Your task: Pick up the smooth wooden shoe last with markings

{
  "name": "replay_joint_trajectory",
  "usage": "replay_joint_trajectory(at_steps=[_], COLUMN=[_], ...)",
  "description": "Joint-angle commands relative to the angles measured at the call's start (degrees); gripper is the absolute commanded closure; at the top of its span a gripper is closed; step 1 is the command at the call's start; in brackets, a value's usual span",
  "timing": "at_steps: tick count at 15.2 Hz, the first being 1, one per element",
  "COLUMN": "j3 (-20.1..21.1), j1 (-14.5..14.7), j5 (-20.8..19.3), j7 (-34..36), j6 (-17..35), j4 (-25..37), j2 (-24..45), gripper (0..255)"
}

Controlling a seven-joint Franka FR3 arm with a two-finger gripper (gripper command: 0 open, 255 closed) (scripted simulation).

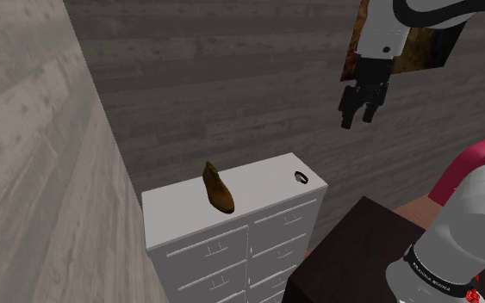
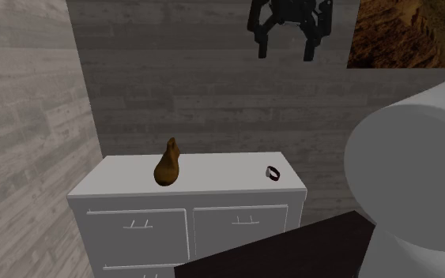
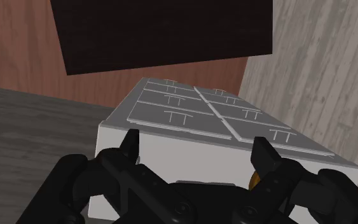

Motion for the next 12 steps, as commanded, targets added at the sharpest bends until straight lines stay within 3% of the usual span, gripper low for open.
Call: replay_joint_trajectory(at_steps=[1,12], j3=[0.0,5.7], j1=[0.0,2.2], j5=[0.0,4.2], j7=[0.0,6.7], j6=[0.0,19.1], j4=[0.0,1.4], j2=[0.0,19.7], gripper=[0,0])
